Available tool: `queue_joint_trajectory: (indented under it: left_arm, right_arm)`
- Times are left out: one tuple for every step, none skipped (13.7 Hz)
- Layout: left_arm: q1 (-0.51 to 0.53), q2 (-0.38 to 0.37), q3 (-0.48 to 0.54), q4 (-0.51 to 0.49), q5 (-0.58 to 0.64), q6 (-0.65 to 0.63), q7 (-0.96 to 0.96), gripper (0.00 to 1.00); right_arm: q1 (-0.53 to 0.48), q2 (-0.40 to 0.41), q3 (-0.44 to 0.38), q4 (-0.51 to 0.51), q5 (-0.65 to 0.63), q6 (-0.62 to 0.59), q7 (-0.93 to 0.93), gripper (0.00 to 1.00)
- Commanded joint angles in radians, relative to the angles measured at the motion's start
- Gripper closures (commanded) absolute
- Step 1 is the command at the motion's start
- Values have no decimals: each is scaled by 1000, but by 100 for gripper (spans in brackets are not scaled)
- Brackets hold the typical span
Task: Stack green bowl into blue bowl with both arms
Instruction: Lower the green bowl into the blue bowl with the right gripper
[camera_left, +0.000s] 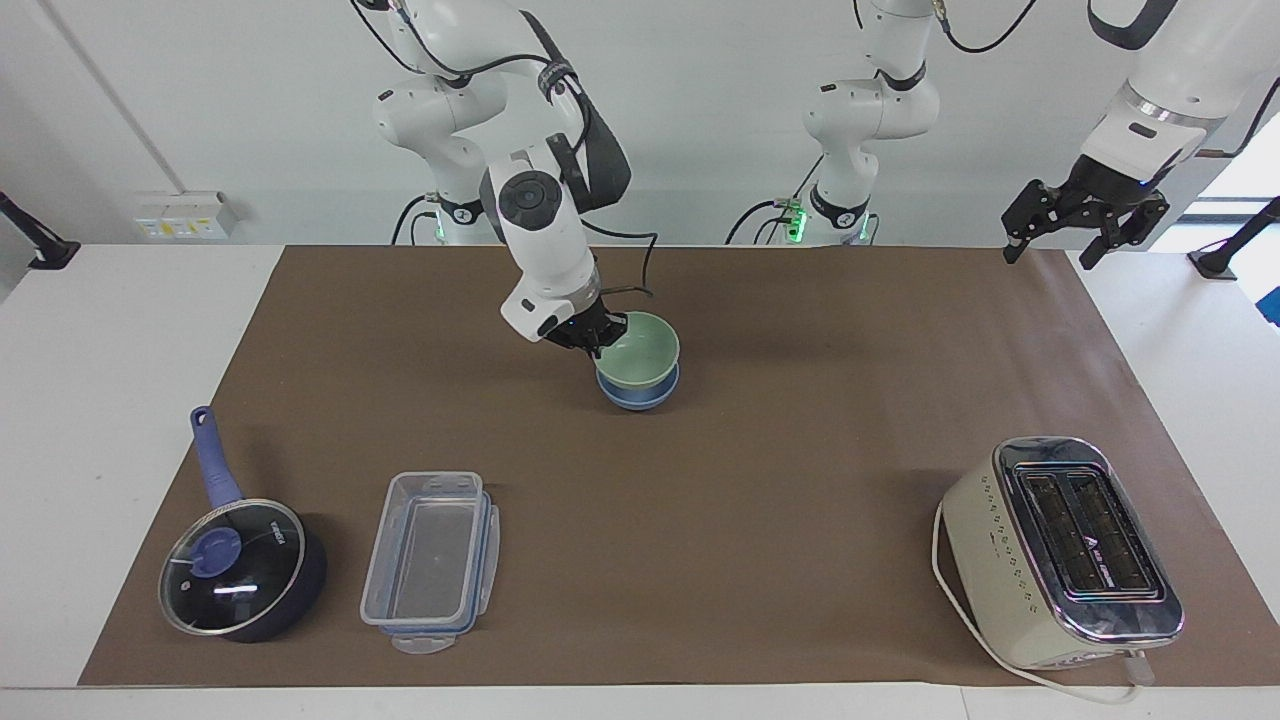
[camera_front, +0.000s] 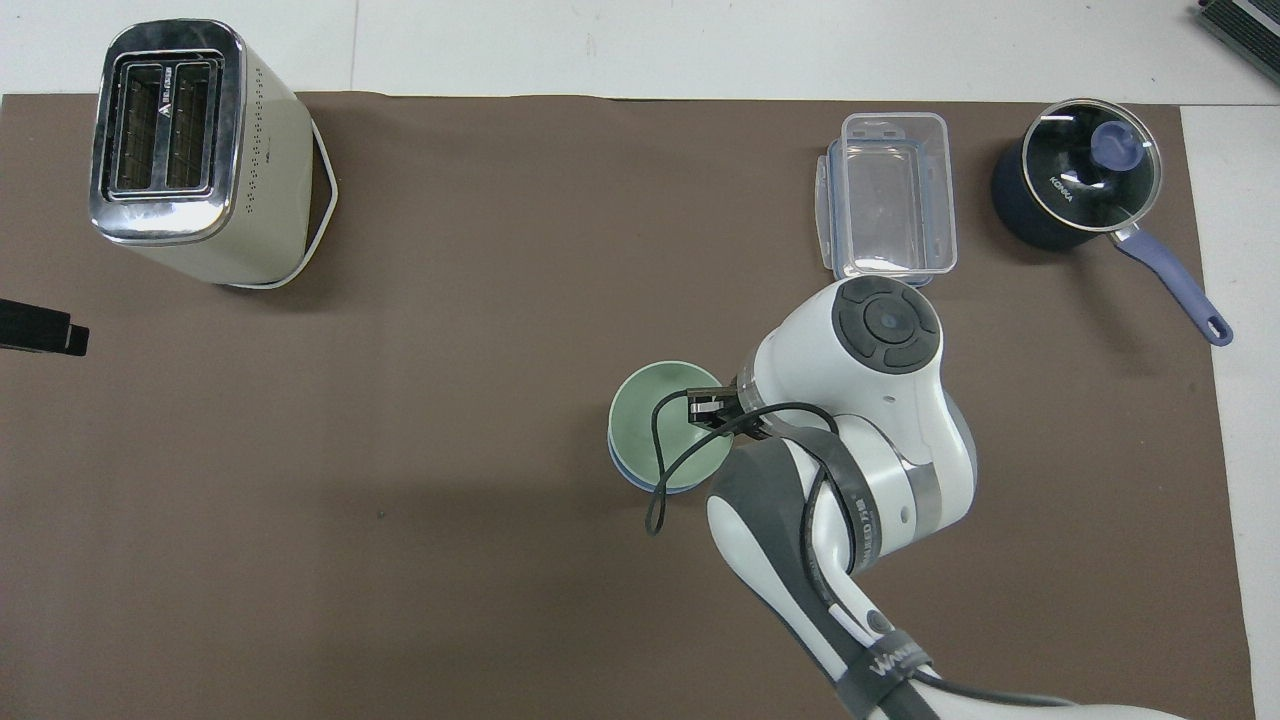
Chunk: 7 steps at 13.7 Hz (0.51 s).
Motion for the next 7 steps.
queue_joint_trajectory:
  left_arm:
    - [5,-13,-2,-4,0,-15,-10,0]
    - [5,-13,-2,-4,2,-15,-10,0]
    - [5,-13,-3,-6,2,-15,-10,0]
    - [5,-13,-2,-6,2,-15,-10,0]
    - [5,-13,-2,-6,2,-15,-10,0]
    - [5,-13,-2,-6,2,-15,-10,0]
    - [5,-13,-2,-4,2,-15,-10,0]
  right_arm:
    - [0,14,7,-16,29,42,8,100]
    - [3,21,7,-16,29,48,8,100]
    - [9,26,7,-17,29,52,8,100]
    - [10,28,7,-19,29,54,8,100]
    - [15,34,7,-19,29,54,10,100]
    - [21,34,7,-19,29,54,11,100]
    - [21,34,7,-22,29,54,10,100]
